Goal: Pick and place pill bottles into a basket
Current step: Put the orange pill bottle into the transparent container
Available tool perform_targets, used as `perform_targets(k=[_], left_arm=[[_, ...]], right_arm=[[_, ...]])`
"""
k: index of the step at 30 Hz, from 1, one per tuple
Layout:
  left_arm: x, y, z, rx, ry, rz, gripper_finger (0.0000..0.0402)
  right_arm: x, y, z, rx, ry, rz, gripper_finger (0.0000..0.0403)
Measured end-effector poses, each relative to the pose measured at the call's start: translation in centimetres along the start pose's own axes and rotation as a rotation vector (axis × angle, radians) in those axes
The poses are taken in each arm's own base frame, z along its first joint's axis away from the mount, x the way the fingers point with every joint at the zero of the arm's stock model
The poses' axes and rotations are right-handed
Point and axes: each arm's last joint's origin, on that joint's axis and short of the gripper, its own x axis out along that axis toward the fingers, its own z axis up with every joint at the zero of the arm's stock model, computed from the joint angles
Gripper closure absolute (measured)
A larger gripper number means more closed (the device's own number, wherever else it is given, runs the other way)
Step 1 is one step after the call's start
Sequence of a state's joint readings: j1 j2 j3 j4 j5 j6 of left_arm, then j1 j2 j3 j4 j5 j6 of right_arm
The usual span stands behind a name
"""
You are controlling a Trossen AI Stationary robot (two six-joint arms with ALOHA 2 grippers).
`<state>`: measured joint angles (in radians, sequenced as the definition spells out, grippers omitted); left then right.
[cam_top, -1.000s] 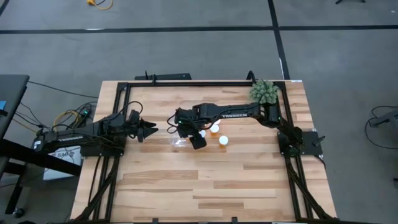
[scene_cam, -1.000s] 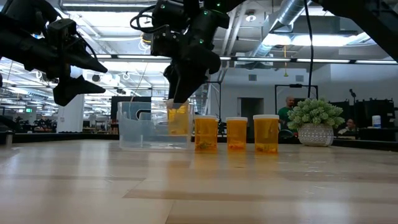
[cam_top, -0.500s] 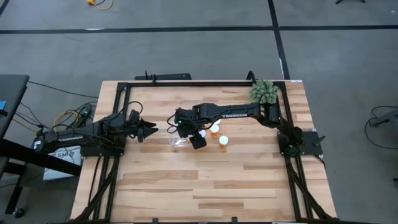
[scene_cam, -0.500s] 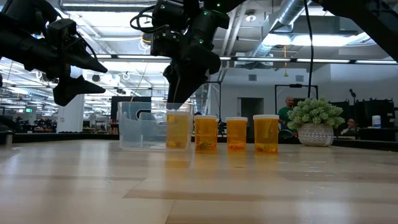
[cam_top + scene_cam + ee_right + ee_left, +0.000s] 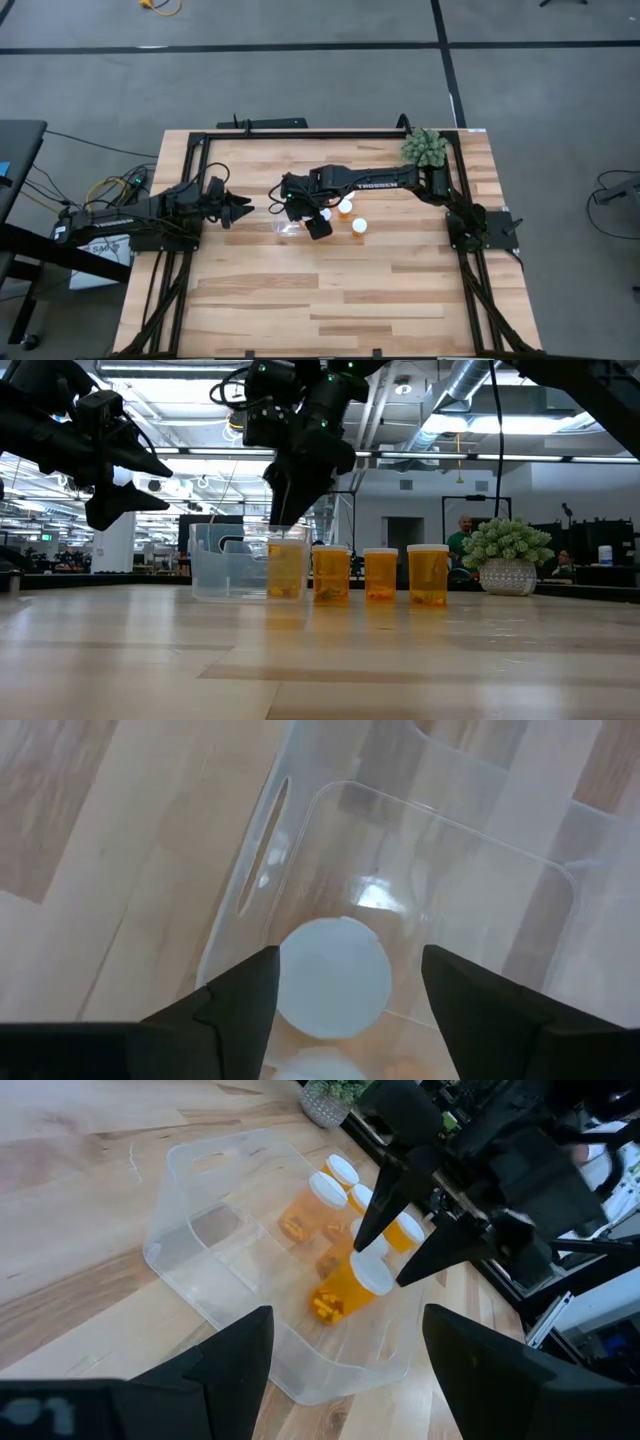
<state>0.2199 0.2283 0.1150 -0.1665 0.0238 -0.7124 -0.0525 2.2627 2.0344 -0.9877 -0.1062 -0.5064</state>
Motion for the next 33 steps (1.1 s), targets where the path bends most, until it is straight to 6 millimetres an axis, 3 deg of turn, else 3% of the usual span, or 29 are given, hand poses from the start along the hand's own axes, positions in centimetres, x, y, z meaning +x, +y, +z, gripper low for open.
perform_targets(k=[6, 17, 22, 33], left_arm=[[0.0, 0.0, 0.0, 0.000, 0.000, 0.000, 0.0154], [0.0, 0.0, 0.0, 0.011, 0.000, 0.000, 0.0154], [0.0, 0.0, 0.0, 0.031, 0.001, 0.001, 0.0154], [0.0, 0.0, 0.0, 0.186, -0.001, 0.000, 0.0154]], right_arm=[[-1.9, -0.4, 1.0, -0.003, -0.040, -0.024, 0.0163], [-8.8, -1.3, 2.6, 0.010, -0.080, -0.215, 0.0163], [-12.5, -0.6, 1.5, 0.050, -0.036, -0.314, 0.0163], [-19.0, 1.7, -2.1, 0.334, 0.056, -0.273, 0.0163]])
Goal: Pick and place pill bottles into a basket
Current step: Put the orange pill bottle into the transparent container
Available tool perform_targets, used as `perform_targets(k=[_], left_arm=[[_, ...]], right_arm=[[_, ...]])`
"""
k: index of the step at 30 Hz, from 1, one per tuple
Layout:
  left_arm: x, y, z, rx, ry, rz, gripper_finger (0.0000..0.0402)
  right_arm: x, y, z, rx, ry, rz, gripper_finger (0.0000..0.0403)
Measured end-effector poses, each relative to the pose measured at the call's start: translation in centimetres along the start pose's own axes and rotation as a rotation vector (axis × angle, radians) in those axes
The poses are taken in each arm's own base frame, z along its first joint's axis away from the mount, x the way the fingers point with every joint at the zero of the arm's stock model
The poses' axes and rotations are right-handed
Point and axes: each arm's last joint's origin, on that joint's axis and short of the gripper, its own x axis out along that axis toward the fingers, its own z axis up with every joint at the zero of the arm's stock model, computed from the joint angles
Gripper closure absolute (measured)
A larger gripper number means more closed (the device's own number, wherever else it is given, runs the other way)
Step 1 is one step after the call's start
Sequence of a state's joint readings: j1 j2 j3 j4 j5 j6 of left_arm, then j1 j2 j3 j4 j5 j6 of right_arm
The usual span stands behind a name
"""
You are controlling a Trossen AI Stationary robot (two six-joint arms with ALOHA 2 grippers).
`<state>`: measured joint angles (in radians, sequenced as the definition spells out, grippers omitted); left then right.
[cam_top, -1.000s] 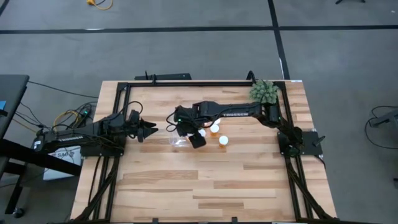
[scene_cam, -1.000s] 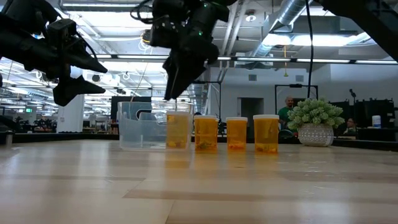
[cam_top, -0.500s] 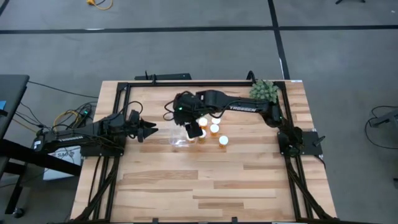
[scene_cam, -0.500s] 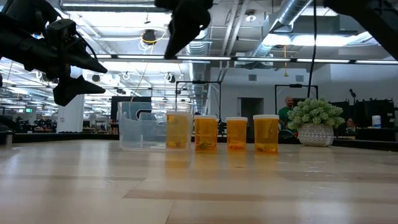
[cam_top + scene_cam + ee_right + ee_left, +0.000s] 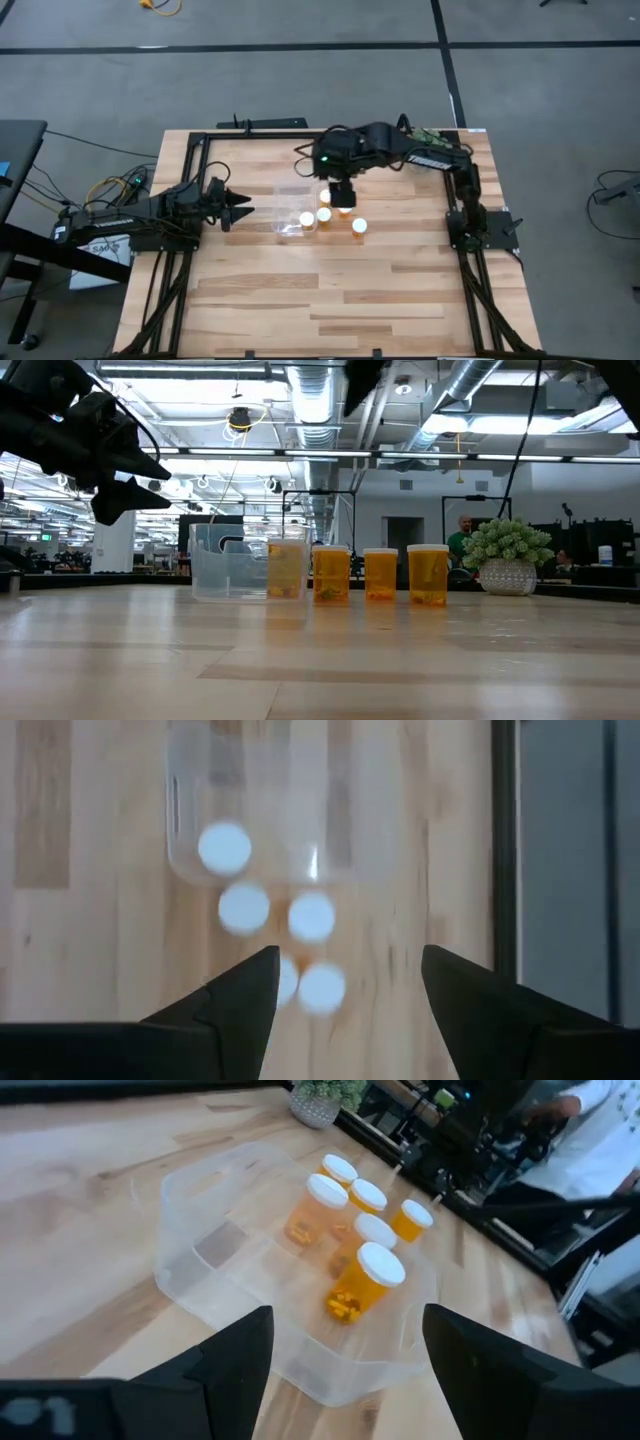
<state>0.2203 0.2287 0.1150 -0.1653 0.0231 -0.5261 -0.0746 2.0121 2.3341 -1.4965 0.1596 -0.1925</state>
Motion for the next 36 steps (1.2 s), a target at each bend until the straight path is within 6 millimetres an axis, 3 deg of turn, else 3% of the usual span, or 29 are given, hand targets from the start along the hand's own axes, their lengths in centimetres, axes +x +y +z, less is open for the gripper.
perform_targets(k=[3, 11, 18, 22, 27, 36], left_arm=[[0.0, -0.1, 0.1, 0.053, -0.006, -0.010, 0.0154], [-0.1, -0.8, 0.6, 0.295, -0.049, -0.141, 0.0154], [-0.1, -0.8, 0.7, 0.313, -0.054, -0.146, 0.0154], [-0.1, -0.8, 0.7, 0.281, -0.050, -0.151, 0.0154], [-0.1, -0.8, 0.7, 0.278, -0.053, -0.153, 0.0154], [-0.2, -1.6, 0.4, 0.245, -0.014, -0.267, 0.0154]], right_arm=[[-1.1, 0.0, -1.2, 0.074, 0.057, 0.009, 0.0163], [-5.4, 0.7, -2.5, 0.153, -0.068, 0.152, 0.0163], [-8.2, 1.9, -3.6, 0.115, -0.133, 0.131, 0.0163], [-9.1, 2.3, -5.3, 0.100, -0.115, 0.093, 0.0163], [-7.9, 2.1, -8.6, 0.148, -0.120, 0.067, 0.0163], [-2.4, 3.7, -15.6, 0.321, -0.172, 0.071, 0.0163]])
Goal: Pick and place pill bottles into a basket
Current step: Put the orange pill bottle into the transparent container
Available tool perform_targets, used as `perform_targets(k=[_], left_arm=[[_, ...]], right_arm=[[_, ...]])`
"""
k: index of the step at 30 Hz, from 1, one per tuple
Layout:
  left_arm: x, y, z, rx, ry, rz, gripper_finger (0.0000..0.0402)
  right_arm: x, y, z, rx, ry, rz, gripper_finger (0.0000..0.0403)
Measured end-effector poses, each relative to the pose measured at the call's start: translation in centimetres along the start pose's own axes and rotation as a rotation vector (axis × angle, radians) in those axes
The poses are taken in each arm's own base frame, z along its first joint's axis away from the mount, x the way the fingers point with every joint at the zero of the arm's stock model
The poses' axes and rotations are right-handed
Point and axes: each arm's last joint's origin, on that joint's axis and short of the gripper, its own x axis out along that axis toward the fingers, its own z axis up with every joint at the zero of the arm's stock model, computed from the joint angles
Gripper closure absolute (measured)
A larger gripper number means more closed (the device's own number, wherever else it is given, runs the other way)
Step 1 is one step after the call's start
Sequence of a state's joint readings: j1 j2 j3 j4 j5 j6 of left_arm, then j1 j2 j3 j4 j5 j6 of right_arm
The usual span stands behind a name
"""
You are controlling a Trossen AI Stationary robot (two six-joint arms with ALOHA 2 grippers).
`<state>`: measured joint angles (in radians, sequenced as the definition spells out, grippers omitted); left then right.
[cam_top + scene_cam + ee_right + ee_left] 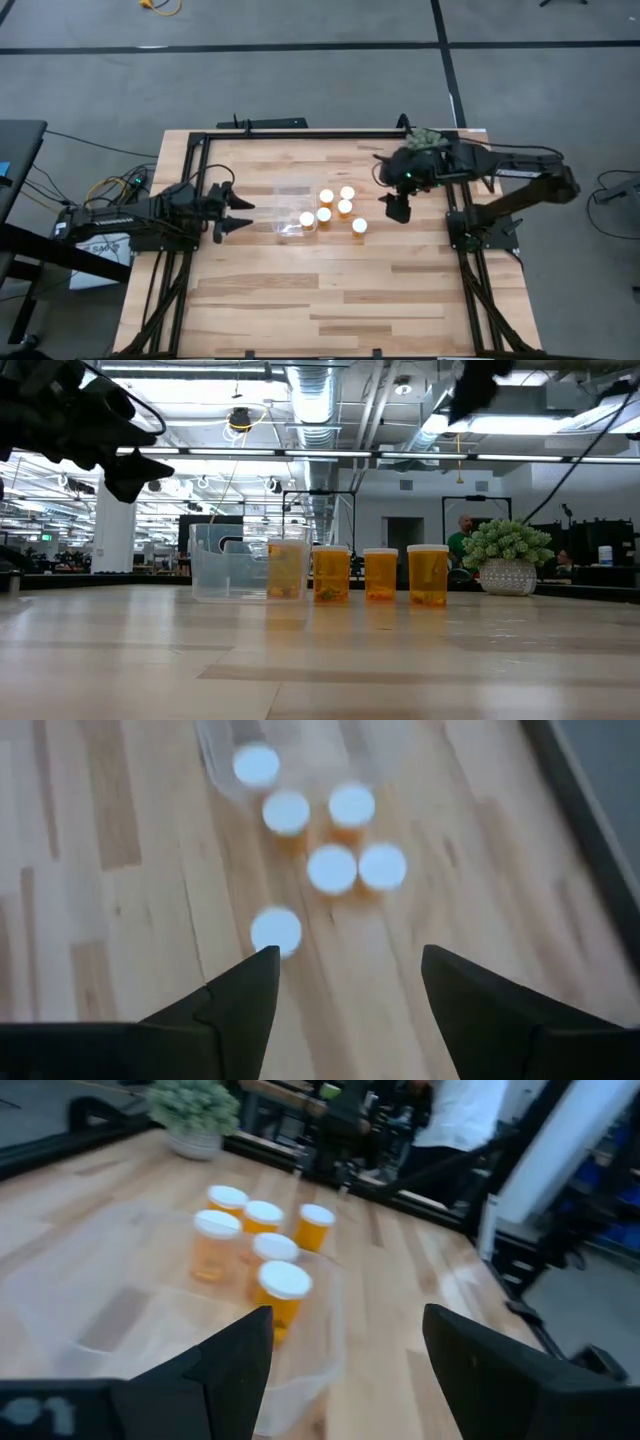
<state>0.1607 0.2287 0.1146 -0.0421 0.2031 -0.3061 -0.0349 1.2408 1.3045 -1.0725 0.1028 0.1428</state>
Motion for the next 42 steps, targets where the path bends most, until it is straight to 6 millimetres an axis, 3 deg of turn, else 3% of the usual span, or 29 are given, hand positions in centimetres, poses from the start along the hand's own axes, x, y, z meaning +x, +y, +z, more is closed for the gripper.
perform_targets(k=[4, 8, 17, 23, 29, 34, 42], left_arm=[[0.1, -0.5, -0.3, 0.004, 0.034, -0.040, 0.0154], [-0.3, -0.9, 0.1, 0.024, 0.094, 0.000, 0.0154], [-1.3, -2.0, 2.5, 0.147, 0.071, 0.060, 0.0154], [-1.0, -2.1, 2.2, 0.161, 0.123, 0.058, 0.0154], [-0.2, -2.2, 1.9, 0.162, 0.172, 0.052, 0.0154], [0.2, -2.2, 1.6, 0.163, 0.212, 0.044, 0.0154], [0.4, -2.3, 1.6, 0.164, 0.217, 0.041, 0.0154]], right_arm=[[1.6, 0.1, -2.6, 0.052, 0.047, -0.001, 0.0163], [3.2, 0.6, -3.7, 0.084, 0.082, 0.001, 0.0163], [5.4, 2.2, -4.5, 0.136, 0.009, 0.022, 0.0163], [7.6, 3.5, -5.3, 0.146, 0.029, -0.004, 0.0162], [10.1, 5.3, -4.4, 0.124, -0.016, 0.027, 0.0162], [11.9, 5.7, -4.7, 0.114, 0.053, 0.006, 0.0162], [12.8, 5.8, -4.8, 0.090, 0.088, 0.012, 0.0162]])
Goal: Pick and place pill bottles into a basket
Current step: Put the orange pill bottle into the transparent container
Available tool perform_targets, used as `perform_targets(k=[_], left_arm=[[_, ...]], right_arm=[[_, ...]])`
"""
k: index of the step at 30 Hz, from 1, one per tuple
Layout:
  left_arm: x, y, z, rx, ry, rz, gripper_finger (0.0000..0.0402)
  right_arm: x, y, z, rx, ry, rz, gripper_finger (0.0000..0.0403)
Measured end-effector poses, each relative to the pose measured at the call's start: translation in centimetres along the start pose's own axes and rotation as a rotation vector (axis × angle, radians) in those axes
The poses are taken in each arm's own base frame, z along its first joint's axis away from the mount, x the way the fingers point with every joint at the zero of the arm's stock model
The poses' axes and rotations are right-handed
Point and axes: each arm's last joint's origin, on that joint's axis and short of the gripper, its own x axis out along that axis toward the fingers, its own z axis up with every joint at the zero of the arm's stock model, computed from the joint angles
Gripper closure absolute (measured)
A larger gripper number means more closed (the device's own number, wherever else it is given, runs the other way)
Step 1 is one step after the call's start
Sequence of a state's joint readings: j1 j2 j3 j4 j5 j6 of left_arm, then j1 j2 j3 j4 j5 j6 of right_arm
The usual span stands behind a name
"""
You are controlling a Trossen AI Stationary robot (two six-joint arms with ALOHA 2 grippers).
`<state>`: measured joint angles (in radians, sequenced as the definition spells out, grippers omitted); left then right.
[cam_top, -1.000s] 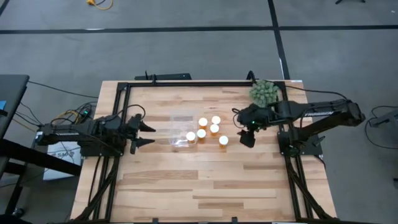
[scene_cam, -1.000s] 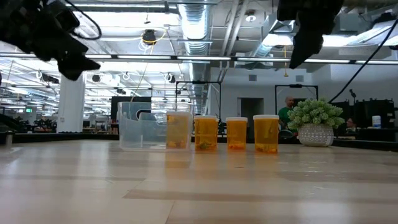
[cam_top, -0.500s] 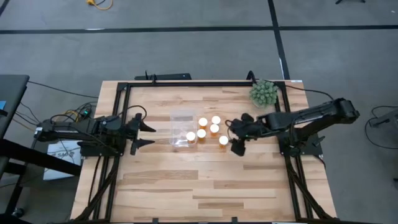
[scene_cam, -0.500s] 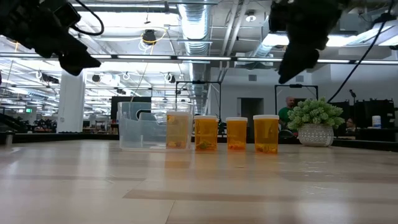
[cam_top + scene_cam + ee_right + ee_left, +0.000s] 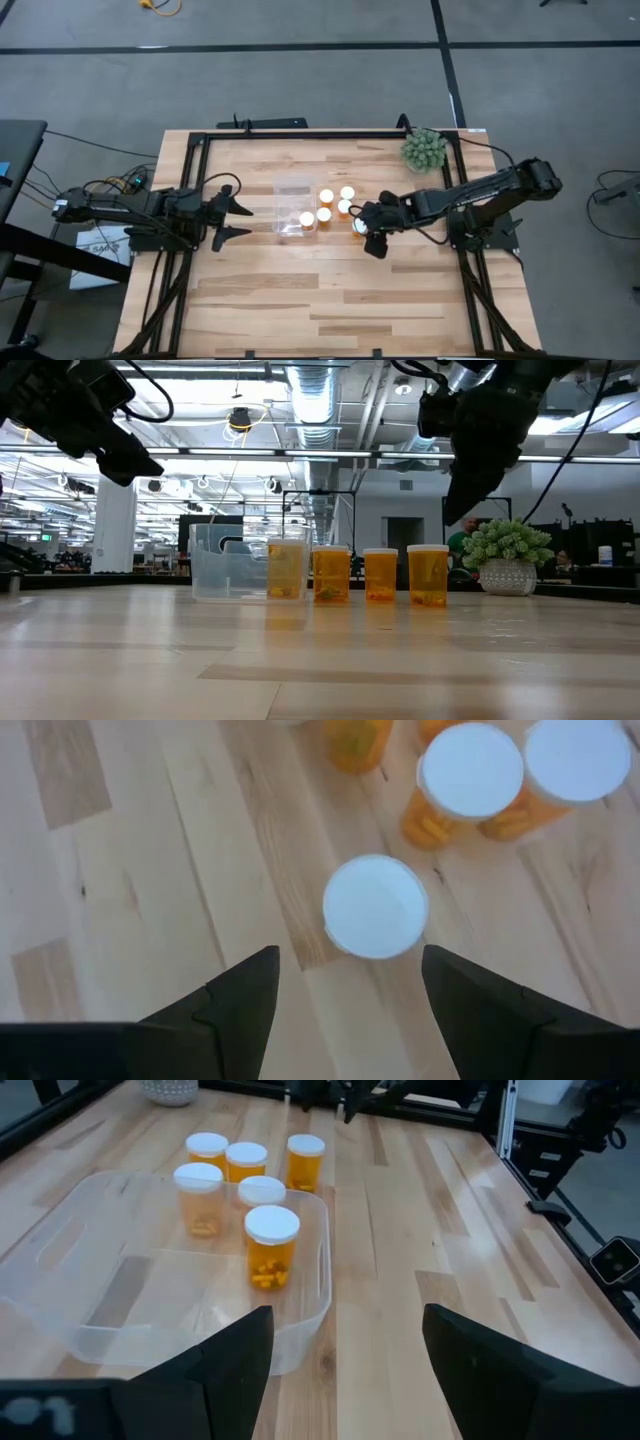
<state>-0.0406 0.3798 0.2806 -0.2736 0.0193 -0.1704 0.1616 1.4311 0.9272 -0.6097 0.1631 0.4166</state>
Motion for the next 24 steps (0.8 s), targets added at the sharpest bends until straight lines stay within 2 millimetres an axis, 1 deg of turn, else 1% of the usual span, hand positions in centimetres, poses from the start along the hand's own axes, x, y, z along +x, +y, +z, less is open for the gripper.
perform_targets(k=[5, 13, 18, 20, 24], left_arm=[[0.0, 0.0, 0.0, -0.001, 0.000, 0.000, 0.0154], [0.0, 0.0, 0.0, -0.014, 0.000, 0.000, 0.0154], [0.0, 0.0, 0.0, -0.014, 0.000, 0.000, 0.0154], [0.0, 0.0, 0.0, -0.014, 0.000, 0.000, 0.0154], [0.0, 0.0, 0.0, -0.019, 0.001, 0.001, 0.0154]], right_arm=[[0.0, -0.1, 0.1, -0.024, -0.012, -0.025, 0.0162], [0.1, -1.0, 0.5, -0.014, -0.014, -0.031, 0.0162], [0.2, -1.1, 0.9, -0.030, -0.039, 0.000, 0.0162], [0.6, -1.0, 1.2, -0.044, -0.046, 0.013, 0.0162], [1.6, -0.7, 1.0, -0.076, -0.007, 0.041, 0.0162]])
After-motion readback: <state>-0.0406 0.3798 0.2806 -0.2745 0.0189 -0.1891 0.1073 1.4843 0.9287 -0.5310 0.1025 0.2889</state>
